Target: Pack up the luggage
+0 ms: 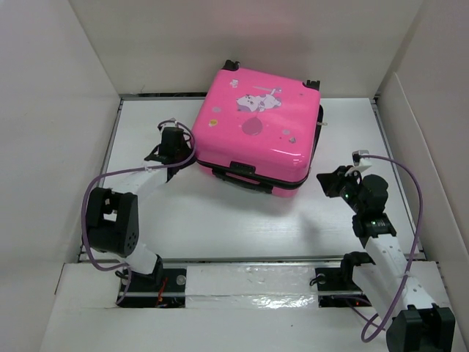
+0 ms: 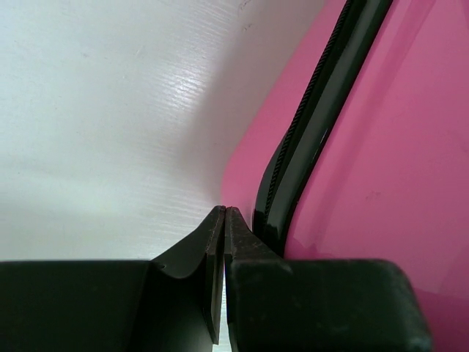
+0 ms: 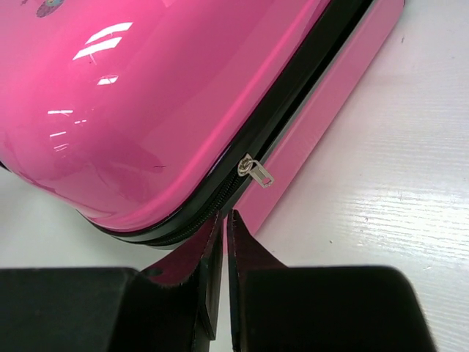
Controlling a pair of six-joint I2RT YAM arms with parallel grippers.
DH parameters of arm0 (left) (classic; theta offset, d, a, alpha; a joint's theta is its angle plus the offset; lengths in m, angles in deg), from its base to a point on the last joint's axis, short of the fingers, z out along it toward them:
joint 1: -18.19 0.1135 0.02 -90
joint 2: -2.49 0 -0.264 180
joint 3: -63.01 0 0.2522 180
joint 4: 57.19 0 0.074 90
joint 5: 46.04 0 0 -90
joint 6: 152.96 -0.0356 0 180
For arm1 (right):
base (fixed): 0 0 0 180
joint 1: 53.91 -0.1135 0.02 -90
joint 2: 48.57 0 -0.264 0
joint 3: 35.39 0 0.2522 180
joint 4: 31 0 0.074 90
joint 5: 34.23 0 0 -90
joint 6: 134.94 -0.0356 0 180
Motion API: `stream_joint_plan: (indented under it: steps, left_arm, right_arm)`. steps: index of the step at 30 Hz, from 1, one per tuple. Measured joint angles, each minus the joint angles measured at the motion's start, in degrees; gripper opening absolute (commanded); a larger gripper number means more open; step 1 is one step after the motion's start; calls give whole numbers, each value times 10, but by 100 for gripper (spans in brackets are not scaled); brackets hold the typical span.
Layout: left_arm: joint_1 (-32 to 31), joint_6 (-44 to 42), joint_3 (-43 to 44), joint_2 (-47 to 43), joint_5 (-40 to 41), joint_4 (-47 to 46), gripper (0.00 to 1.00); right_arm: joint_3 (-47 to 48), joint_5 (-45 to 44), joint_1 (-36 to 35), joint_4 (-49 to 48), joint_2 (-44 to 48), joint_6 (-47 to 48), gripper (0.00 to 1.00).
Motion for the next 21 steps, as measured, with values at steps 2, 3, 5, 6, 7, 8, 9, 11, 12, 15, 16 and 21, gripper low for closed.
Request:
stream_joint_plan:
  steps: [2, 3, 5, 6, 7, 8, 9, 11, 12, 15, 16, 21]
  left_arm:
    - [0, -1, 8, 5, 3, 8, 0]
    - [0, -2, 14, 9, 5, 12, 0]
    - [0, -3, 18, 16, 10, 14, 0]
    - [0, -2, 17, 17, 13, 13, 0]
    - [0, -1, 14, 16, 15, 8, 0]
    - [-1, 1, 7, 11, 21, -2, 8]
    - [-2, 4, -7, 2, 29, -17, 20]
    - [-3, 10, -39, -27, 43, -37, 54]
    - [-2, 15, -56, -44, 58, -40, 61]
    - [0, 25, -90, -89, 74, -50, 63]
    - [-1, 26, -93, -99, 77, -52, 63]
    - [-2, 45, -106, -140, 90, -82, 22]
  right_arm:
    - [0, 2, 0, 0, 1, 0, 12]
    - [0, 4, 0, 0, 1, 1, 12]
    - [0, 5, 0, 0, 1, 2, 17]
    - [0, 6, 0, 0, 1, 3, 22]
    - [0, 7, 0, 0, 1, 4, 35]
    - [0, 7, 0, 1, 1, 5, 39]
    - [0, 8, 0, 0, 1, 6, 39]
    - [-1, 15, 0, -1, 0, 12, 36]
    - [-2, 21, 0, -5, -3, 13, 24]
    - [-10, 34, 0, -16, -13, 16, 4]
    - [-13, 36, 0, -17, -19, 17, 0]
    - [-19, 37, 0, -47, -53, 17, 0]
